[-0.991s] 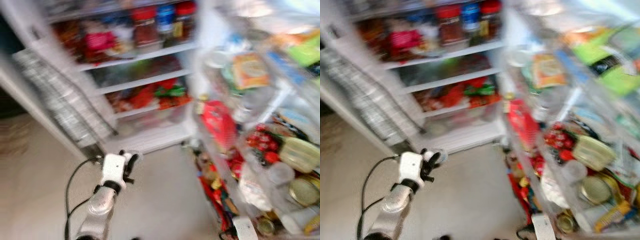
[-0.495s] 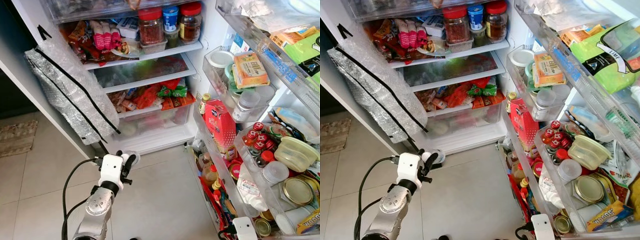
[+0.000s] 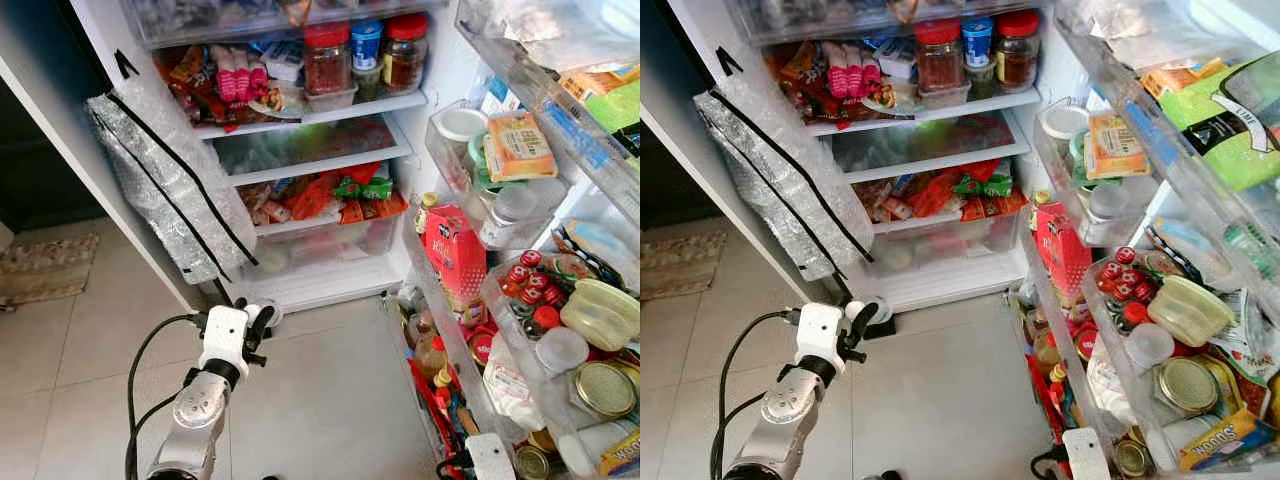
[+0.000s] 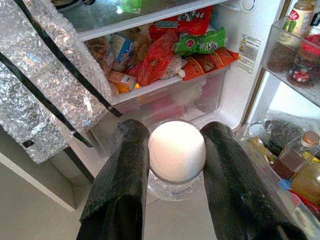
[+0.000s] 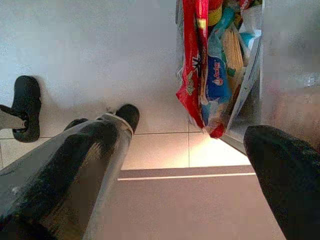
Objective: Restocking fridge
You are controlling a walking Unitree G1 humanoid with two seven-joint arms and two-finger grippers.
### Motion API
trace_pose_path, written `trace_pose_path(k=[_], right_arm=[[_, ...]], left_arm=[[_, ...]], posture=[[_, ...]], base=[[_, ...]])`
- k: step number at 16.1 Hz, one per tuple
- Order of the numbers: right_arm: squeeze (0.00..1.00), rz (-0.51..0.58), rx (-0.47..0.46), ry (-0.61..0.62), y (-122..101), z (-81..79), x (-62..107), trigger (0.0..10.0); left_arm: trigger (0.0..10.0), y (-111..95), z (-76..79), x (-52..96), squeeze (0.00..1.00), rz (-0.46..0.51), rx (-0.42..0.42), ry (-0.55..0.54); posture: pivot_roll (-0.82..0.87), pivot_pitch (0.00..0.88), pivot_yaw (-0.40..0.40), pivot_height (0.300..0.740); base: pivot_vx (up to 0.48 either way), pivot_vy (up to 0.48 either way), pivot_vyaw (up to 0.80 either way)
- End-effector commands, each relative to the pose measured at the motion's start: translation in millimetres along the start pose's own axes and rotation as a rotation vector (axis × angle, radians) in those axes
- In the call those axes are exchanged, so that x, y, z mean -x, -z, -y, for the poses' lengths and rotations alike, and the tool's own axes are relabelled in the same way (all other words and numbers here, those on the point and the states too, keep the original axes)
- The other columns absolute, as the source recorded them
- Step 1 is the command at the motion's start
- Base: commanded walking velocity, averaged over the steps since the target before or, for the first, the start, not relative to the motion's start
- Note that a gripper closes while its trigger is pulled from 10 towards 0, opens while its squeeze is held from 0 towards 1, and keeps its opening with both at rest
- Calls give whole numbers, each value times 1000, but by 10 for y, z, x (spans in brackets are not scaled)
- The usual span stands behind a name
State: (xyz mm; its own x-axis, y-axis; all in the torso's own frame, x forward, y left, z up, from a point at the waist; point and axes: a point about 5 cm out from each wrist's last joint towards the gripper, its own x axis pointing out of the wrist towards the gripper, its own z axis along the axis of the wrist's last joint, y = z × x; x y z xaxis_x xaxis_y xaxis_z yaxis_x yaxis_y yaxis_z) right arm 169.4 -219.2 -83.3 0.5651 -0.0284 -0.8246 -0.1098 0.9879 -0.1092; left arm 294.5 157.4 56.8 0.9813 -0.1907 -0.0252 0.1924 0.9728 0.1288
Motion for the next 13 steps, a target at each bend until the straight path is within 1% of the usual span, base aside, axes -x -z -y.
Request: trace_pose_path(k=[1,7,13], right_arm=[[0,-22,-8,-3,59,-16,8,10000],[0,-24,-17,-5,56,-32,4,10000],[0,-27,-26,-11,62,-42,4,10000]], left_arm=[[10000,35,-11,14,0,-24,7,-3],[10000,35,-16,12,0,-28,9,-1],[10000,35,-7,12,0,-32,6,8]], posture=[[-10,171,10,740],[-8,176,13,740],[-6,178,16,740]], base=[[0,0,0],[0,0,0],[256,0,0]])
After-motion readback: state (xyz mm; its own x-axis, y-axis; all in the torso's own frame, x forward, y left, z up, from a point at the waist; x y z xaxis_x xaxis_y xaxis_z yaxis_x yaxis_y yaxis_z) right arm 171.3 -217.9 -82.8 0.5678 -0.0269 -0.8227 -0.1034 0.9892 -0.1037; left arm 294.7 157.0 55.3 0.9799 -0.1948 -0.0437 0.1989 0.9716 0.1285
